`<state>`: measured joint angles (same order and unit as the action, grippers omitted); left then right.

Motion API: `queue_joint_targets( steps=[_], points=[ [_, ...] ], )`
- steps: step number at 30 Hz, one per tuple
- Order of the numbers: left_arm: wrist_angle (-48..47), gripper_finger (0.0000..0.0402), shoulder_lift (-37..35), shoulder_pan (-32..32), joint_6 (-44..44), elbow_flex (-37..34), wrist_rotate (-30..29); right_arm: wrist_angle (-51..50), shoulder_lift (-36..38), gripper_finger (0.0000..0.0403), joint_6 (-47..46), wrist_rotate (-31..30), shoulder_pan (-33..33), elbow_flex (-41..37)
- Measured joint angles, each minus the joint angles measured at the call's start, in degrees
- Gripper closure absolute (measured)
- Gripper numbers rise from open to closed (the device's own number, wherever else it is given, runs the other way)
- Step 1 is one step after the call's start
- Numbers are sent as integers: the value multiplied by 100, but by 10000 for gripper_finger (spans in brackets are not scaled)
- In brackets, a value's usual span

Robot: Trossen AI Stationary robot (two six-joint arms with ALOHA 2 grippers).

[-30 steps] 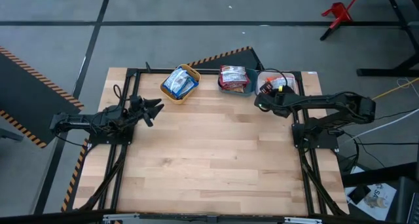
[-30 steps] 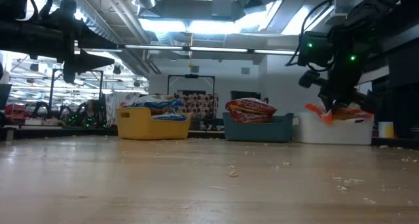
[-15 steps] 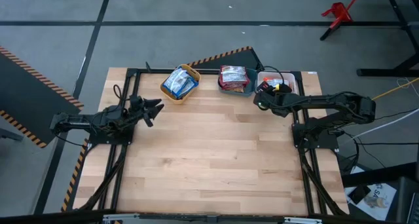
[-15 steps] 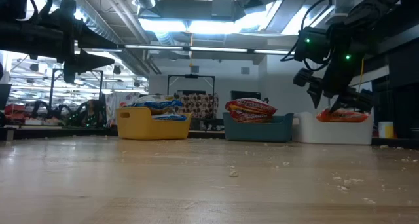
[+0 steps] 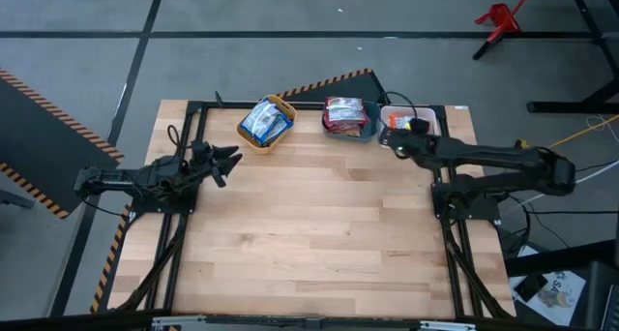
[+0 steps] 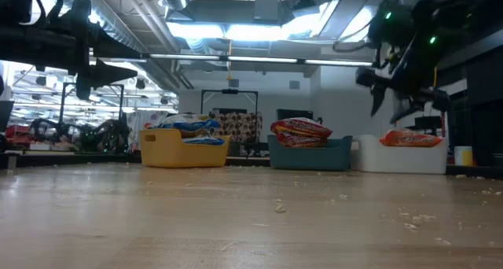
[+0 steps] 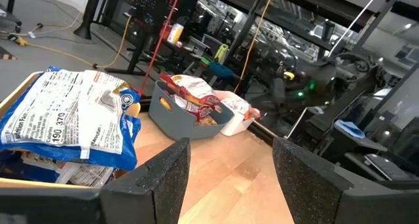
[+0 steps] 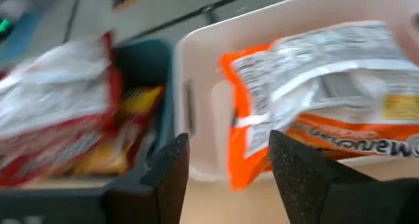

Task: Sort Maruchan noodles
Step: Return to Home Position

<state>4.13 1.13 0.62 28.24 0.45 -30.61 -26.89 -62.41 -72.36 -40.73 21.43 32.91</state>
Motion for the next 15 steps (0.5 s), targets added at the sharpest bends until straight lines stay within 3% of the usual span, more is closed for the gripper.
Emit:
queue_joint_targets(
  steps=[6,10,15],
  points=[
    [764,189,-1,-2,15,-2,4,402,1385,207,2127,1006,-2,6],
    [1322,189,-2,0,-49,89,38,384,2314,207,3765,2329,-2,168],
    [1212,189,0,0,-256,116,67,392,3234,207,4721,3731,-4,212]
  ],
)
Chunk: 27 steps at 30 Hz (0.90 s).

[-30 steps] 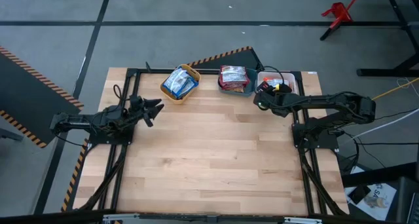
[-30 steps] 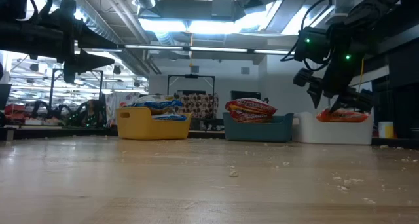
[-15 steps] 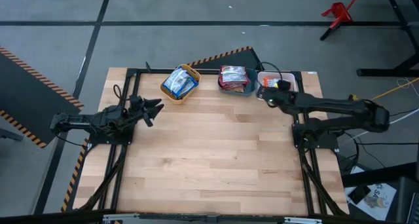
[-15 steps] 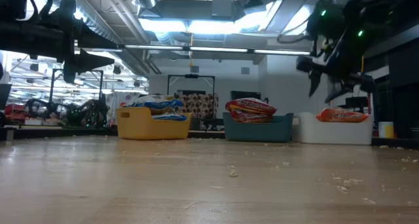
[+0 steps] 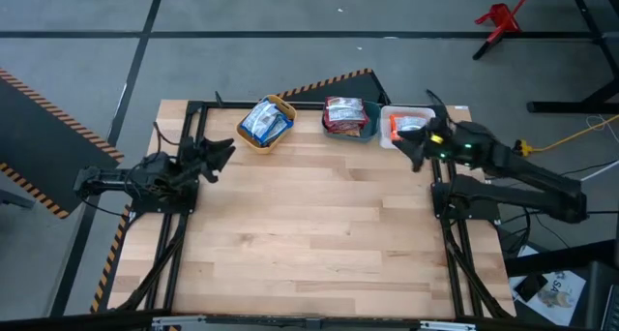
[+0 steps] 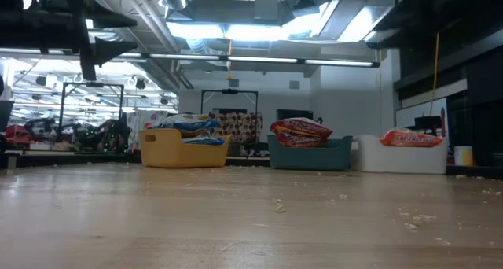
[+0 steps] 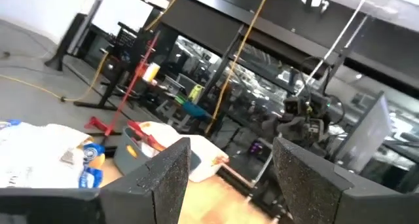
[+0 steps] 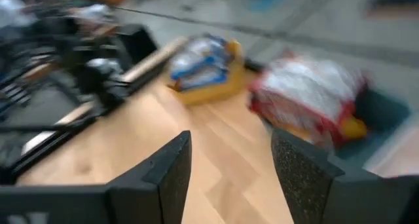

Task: Sort Maruchan noodles
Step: Return to Home Position

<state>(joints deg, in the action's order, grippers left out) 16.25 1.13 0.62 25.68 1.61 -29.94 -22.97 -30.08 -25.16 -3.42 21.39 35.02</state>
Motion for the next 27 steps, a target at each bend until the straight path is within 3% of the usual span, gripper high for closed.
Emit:
queue_joint_targets(
  steps=[8,14,20,27],
  points=[
    [-20,189,-2,88,-934,0,116,632,1124,207,1141,1023,0,-606],
    [-727,189,-2,361,-697,0,695,2141,1989,207,1164,1355,0,-2111],
    [-951,189,-2,436,-907,-13,799,3347,2486,207,1196,1978,0,-3352],
    [-1258,189,110,438,-1086,-111,435,2658,2511,207,1352,1975,-2,-3451]
  ],
)
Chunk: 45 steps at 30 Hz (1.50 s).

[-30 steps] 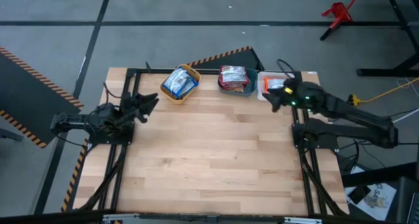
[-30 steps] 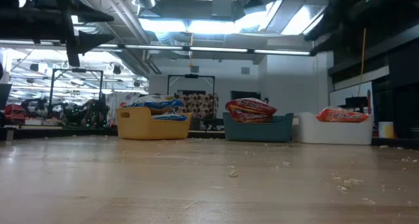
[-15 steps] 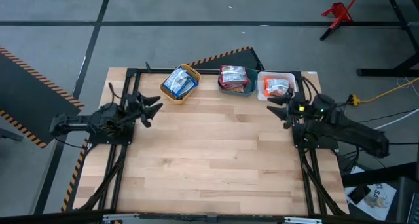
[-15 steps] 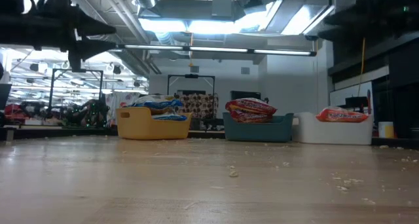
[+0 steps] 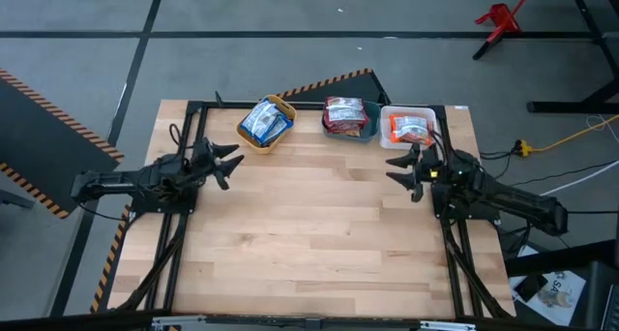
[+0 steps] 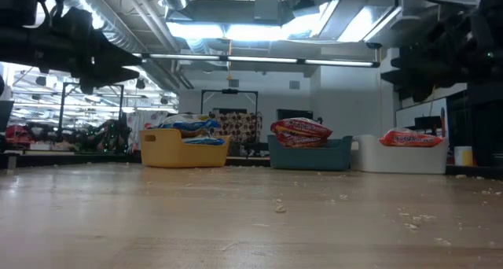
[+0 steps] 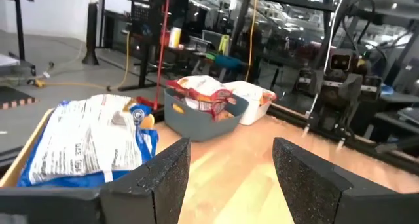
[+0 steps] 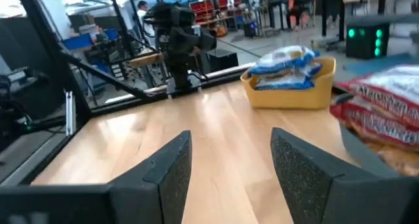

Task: Sort Maruchan noodles
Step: Return to Home Position

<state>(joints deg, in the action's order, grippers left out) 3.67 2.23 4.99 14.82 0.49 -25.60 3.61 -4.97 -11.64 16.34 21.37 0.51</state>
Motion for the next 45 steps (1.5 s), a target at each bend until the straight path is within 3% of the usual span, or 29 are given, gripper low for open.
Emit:
queue_joint_targets(
  steps=[10,45],
  points=[
    [1,189,8,0,-185,0,-18,-73,-4,207,289,-488,4,0],
    [1,189,8,-2,-187,0,38,-72,-4,207,298,-494,4,0]
  ],
)
